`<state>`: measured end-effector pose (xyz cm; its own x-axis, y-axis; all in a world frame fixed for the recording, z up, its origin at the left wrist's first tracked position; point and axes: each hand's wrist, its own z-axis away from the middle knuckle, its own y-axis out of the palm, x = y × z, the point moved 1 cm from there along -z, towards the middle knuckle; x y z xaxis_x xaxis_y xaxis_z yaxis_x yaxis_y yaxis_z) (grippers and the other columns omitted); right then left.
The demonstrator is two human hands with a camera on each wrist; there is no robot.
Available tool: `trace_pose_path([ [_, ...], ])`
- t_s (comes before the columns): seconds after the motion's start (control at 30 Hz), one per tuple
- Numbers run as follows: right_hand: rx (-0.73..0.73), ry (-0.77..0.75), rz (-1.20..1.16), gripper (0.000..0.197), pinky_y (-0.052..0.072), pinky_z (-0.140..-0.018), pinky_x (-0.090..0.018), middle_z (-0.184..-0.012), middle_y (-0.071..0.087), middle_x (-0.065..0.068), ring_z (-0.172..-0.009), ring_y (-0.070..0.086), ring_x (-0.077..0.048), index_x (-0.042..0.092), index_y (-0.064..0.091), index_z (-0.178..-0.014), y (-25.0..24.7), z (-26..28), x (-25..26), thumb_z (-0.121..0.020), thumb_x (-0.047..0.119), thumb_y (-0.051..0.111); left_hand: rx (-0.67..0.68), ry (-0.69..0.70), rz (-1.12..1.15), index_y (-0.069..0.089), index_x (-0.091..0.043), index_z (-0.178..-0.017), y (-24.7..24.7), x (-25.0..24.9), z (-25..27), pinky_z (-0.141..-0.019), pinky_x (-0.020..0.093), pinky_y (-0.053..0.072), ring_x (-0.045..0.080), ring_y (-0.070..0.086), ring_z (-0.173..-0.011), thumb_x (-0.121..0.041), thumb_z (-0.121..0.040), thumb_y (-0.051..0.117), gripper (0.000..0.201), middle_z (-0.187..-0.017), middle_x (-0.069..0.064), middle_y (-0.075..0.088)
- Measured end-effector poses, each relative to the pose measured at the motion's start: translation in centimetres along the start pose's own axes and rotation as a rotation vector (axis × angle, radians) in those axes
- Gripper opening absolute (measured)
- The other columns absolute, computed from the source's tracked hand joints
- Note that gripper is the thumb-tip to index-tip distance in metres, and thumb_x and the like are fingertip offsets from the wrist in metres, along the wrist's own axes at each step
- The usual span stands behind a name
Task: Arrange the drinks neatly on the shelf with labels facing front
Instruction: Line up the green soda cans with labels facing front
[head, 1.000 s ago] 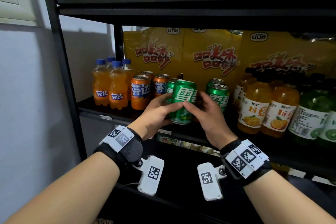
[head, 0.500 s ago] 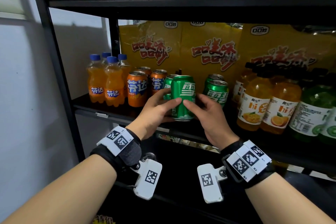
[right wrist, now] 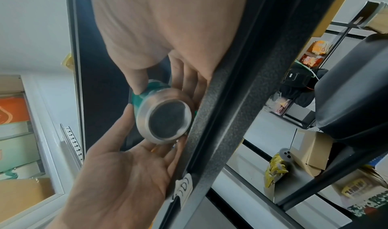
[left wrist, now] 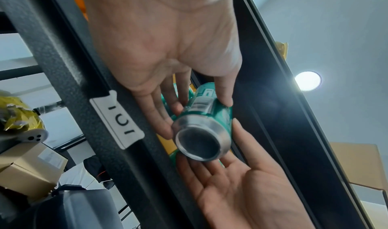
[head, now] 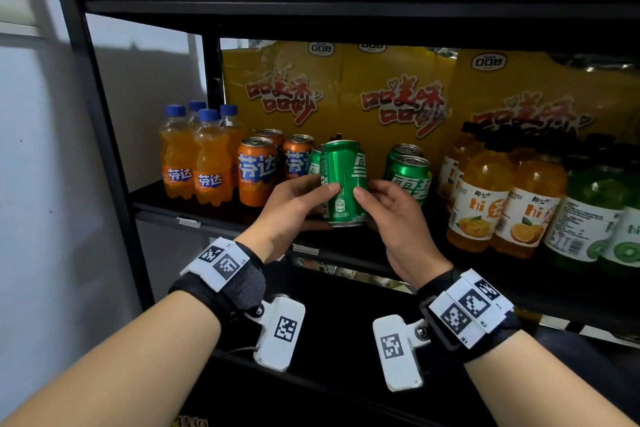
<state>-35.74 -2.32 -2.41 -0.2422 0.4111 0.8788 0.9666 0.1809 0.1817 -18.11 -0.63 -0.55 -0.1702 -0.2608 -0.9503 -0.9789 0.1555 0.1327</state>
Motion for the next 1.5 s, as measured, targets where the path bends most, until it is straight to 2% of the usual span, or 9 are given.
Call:
trace_pose_path([
  [0.17,0.005,-0.045,0.035,0.053,0.058,-0.085,-0.025,-0.109,0.079,0.001,-0.103,0.075,-0.017,0.018,0.073,-0.113,-0.02,0.22,0.35,-0.066,0.036,0.088,0.057,-0.023,-0.032,0.068,-0.017,-0.127,0.17,-0.19,0.18,-0.095,0.041,0.058,0.022,0.071,-0.113,-0.043,-0.085,0.068,0.05,-0.121,0.005,0.075],
  [0.33,-0.019,-0.016,0.005,0.048,0.059,-0.094,-0.035,-0.111,0.079,-0.001,-0.107,0.074,-0.02,0.019,0.072,-0.114,-0.02,0.14,0.25,-0.07,0.033,0.086,0.036,-0.104,0.012,0.055,-0.024,-0.145,0.15,-0.2,-0.25,-0.103,0.048,0.053,0.026,0.067,-0.121,-0.031,-0.101,0.057,0.045,-0.132,0.003,0.07],
  [0.47,-0.021,0.001,0.032,0.04,0.058,-0.095,-0.037,-0.112,0.079,-0.003,-0.107,0.075,-0.02,0.016,0.071,-0.118,-0.01,0.17,0.05,-0.08,0.023,0.084,0.012,-0.115,0.042,0.047,-0.024,-0.152,0.21,0.01,-0.38,-0.1,0.048,0.055,0.029,0.066,-0.122,-0.02,-0.102,0.055,0.05,-0.137,0.007,0.066],
  [0.6,-0.027,0.031,0.032,0.035,0.058,-0.1,-0.042,-0.114,0.078,-0.005,-0.108,0.074,-0.019,0.013,0.067,-0.122,0.07,0.12,0.11,-0.089,0.014,0.079,0.004,-0.097,0.063,0.048,-0.023,-0.15,0.18,0.18,-0.3,-0.098,0.048,0.056,0.03,0.067,-0.12,-0.018,-0.101,0.058,0.051,-0.133,0.008,0.069],
  [0.7,-0.01,0.028,0.027,0.04,0.054,-0.105,-0.047,-0.118,0.077,-0.007,-0.113,0.073,-0.022,0.009,0.068,-0.125,0.24,0.27,0.47,-0.089,0.022,0.079,0.01,-0.066,0.035,0.049,-0.02,-0.148,0.11,0.31,-0.16,-0.101,0.049,0.055,0.029,0.068,-0.118,-0.022,-0.094,0.07,0.058,-0.13,0.01,0.07],
  [0.83,0.006,0.025,0.032,0.041,0.052,-0.107,-0.051,-0.119,0.077,-0.005,-0.115,0.072,-0.024,0.011,0.071,-0.124,0.17,0.64,0.66,-0.089,0.029,0.079,0.059,-0.039,-0.016,0.059,-0.026,-0.136,0.1,0.36,-0.01,-0.093,0.037,0.058,0.019,0.07,-0.115,-0.034,-0.082,0.074,0.057,-0.123,0.001,0.074],
  [1.03,-0.095,0.009,0.033,0.031,0.057,-0.101,-0.051,-0.114,0.077,-0.005,-0.108,0.074,-0.021,0.015,0.068,-0.12,-0.1,0.63,0.24,-0.091,0.022,0.077,0.034,-0.072,0.069,0.061,-0.031,-0.13,-0.33,0.39,-0.27,-0.079,0.035,0.06,0.027,0.075,-0.102,-0.027,-0.079,0.069,0.052,-0.12,0.006,0.075],
  [1.27,-0.037,-0.022,0.047,0.034,0.057,-0.093,-0.035,-0.115,0.078,-0.001,-0.11,0.073,-0.018,0.016,0.071,-0.122,0.22,0.65,0.46,-0.092,0.031,0.077,0.034,-0.025,0.033,0.052,-0.015,-0.144,-0.07,0.35,0.24,-0.097,0.044,0.057,0.031,0.069,-0.116,-0.024,-0.084,0.07,0.063,-0.129,0.013,0.07],
  [1.5,-0.029,-0.014,0.047,0.037,0.055,-0.104,-0.05,-0.118,0.077,-0.003,-0.113,0.072,-0.022,0.016,0.071,-0.124,0.09,0.86,0.63,-0.091,0.03,0.079,0.055,-0.048,0.009,0.062,-0.019,-0.138,0.06,0.02,0.28,-0.101,0.043,0.054,0.024,0.067,-0.12,-0.037,-0.089,0.068,0.052,-0.13,0.003,0.071],
])
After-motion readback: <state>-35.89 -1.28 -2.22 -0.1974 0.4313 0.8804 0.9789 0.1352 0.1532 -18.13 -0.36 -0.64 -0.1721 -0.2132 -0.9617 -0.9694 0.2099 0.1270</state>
